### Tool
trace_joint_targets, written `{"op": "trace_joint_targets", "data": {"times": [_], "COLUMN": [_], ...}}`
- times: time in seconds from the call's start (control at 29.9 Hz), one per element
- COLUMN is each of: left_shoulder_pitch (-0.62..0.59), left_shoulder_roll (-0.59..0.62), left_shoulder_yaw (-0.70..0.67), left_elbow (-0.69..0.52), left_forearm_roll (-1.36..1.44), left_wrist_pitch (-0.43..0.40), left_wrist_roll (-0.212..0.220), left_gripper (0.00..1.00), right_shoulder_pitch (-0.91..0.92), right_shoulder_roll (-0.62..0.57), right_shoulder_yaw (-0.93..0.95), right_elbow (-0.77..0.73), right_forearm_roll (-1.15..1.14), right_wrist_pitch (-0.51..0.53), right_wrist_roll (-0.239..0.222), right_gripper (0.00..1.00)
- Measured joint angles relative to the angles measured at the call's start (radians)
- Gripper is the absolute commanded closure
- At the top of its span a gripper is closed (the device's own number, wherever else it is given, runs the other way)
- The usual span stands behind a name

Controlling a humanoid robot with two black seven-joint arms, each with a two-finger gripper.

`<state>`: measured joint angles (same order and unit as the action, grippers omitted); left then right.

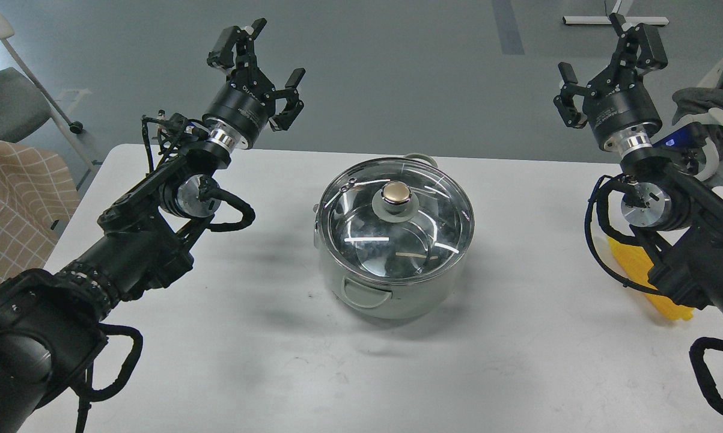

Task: Open pot and put corn in
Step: 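Swing the left gripper over the pot toward the lid knob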

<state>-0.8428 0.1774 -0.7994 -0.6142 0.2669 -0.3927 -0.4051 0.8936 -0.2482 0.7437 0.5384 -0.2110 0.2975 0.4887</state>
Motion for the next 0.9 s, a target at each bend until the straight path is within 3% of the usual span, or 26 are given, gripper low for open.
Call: {"op": "trace_joint_targets", "data": {"times": [0.23, 0.5, 0.74, 0.9], "left_shoulder_pitch": [-0.125, -0.178, -0.173, -0.163], "left_shoulder_roll": [0.080, 0.220, 0.292, 0.287], "left_shoulder_yaw": [0.038, 0.056, 0.057, 0.123], "left_elbow": [-0.024, -0.320, -0.595, -0.657], "left_forearm_roll": [0.166, 0.596, 1.181, 1.549], "left_wrist_pitch": [-0.008, 0.029, 0.077, 0.150], "left_wrist_roll": [-0.009, -0.023, -0.031, -0.058], "left_gripper": [0.02, 0.02, 0.02, 0.02], "right_shoulder_pitch": [-0.013, -0.061, -0.119, -0.165], "right_shoulder_roll": [-0.057, -0.139, -0.227, -0.306], "right_shoulder_yaw": [-0.001, -0.001, 0.000, 0.000], "right_elbow": [0.010, 0.072, 0.163, 0.221], "right_forearm_roll": [-0.003, -0.002, -0.005, -0.005], "right_wrist_pitch": [-0.005, -0.008, -0.011, -0.012], "right_wrist_roll": [0.000, 0.000, 0.000, 0.000], "right_gripper": [0.00, 0.00, 0.00, 0.00]}}
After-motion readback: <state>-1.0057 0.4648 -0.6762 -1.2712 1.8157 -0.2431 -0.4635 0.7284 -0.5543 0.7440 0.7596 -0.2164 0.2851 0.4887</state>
